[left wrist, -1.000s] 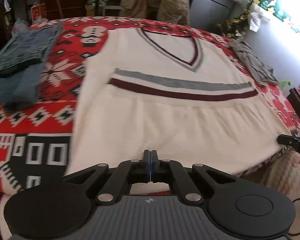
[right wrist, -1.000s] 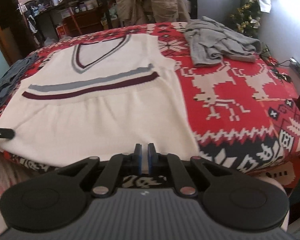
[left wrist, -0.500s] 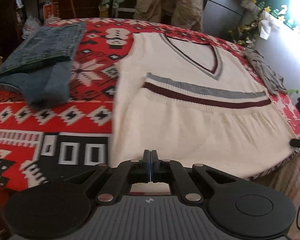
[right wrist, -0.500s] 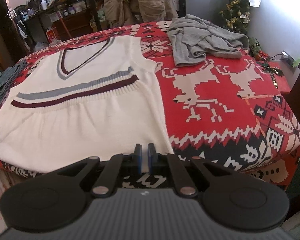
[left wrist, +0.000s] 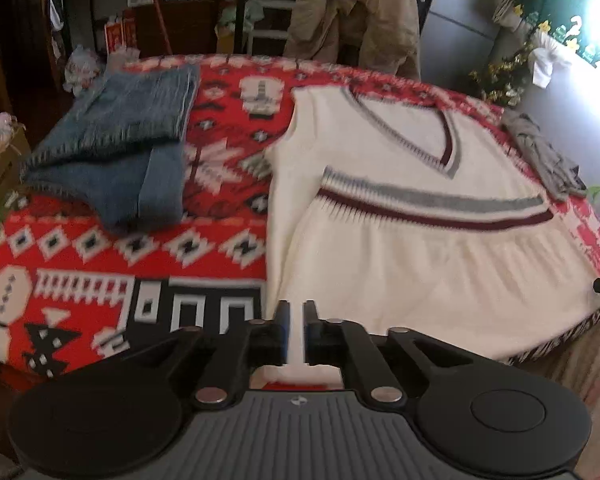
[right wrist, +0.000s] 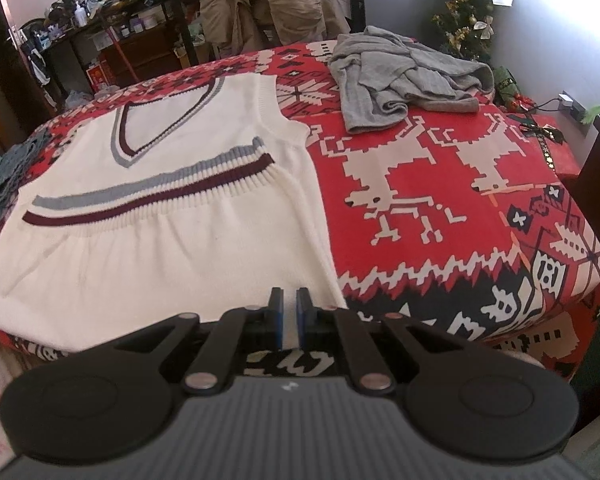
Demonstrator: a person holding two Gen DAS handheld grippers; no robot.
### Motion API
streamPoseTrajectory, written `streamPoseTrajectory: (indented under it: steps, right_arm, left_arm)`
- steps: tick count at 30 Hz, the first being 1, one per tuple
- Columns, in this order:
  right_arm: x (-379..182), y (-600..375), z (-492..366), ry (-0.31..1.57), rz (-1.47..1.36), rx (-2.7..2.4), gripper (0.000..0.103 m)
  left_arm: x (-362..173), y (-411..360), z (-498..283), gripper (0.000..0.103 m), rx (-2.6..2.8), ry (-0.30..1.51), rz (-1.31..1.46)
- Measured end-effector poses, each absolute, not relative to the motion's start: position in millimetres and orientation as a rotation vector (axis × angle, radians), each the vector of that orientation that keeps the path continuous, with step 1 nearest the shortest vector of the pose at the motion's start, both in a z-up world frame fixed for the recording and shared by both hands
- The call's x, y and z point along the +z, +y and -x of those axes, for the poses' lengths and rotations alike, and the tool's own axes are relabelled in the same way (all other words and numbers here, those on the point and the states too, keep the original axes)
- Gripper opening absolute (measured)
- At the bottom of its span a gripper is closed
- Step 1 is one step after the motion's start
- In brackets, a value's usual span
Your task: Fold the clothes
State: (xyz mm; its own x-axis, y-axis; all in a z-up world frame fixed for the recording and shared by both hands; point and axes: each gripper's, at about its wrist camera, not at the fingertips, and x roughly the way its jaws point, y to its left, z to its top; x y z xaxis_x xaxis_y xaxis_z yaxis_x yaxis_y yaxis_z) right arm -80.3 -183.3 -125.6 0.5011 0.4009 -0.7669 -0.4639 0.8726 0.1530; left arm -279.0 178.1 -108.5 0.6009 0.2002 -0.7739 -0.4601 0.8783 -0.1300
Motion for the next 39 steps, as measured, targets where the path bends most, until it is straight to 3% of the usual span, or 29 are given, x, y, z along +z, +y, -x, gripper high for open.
streamPoseTrajectory:
  steps: [3, 4, 5, 6, 12, 15, 18, 19, 22, 27, 29, 33, 39]
  right_arm:
    - [-110.4, -180.3, 83.6, 0.877, 0.073, 0.529, 0.013]
    - [-104.1, -178.3, 85.6, 0.864, 0.079, 0.536, 0.015]
    - [-98.4, -176.7, 87.4, 0.850, 0.087, 0.542, 0.022]
    - [-91.1, -174.3, 90.1, 0.835, 0.099, 0.553, 0.029]
    - [-56.8, -161.7, 99.0, 0.786, 0.129, 0.608, 0.053]
    - [-48.5, -156.5, 97.7, 0.795, 0.125, 0.640, 0.067]
    - [-44.4, -153.8, 96.1, 0.795, 0.107, 0.634, 0.084]
    - [-44.0, -152.9, 94.9, 0.790, 0.108, 0.628, 0.086]
    - [-43.8, -149.1, 89.2, 0.759, 0.124, 0.607, 0.102]
    - [-51.3, -136.2, 63.4, 0.731, 0.173, 0.627, 0.102]
    - [-60.8, -127.5, 42.1, 0.762, 0.192, 0.671, 0.102]
    - [-77.5, -112.0, -10.3, 0.867, 0.157, 0.771, 0.102]
    - [-72.7, -90.6, -69.7, 0.664, 0.175, 0.843, 0.102]
  left_arm:
    - [-90.8, 170.1, 273.3, 0.007, 0.361, 0.806, 0.325]
    - [-85.3, 167.1, 270.4, 0.014, 0.360, 0.800, 0.317]
    - [-80.0, 164.2, 266.9, 0.027, 0.358, 0.799, 0.312]
    - [-75.4, 161.3, 262.7, 0.033, 0.360, 0.802, 0.308]
    - [-57.0, 149.6, 250.8, 0.038, 0.361, 0.793, 0.307]
    - [-54.4, 149.5, 243.7, 0.057, 0.411, 0.808, 0.309]
    - [-53.6, 152.4, 234.3, 0.064, 0.435, 0.797, 0.296]
    - [-54.4, 154.5, 229.4, 0.071, 0.419, 0.792, 0.294]
    - [-60.8, 167.1, 212.4, 0.074, 0.362, 0.793, 0.313]
    - [-75.2, 191.2, 180.0, 0.076, 0.332, 0.788, 0.305]
    - [-80.4, 203.8, 164.4, 0.089, 0.297, 0.777, 0.287]
    - [-85.8, 225.0, 123.5, 0.089, 0.263, 0.816, 0.181]
    - [-84.2, 264.0, 67.2, 0.089, 0.246, 0.809, 0.122]
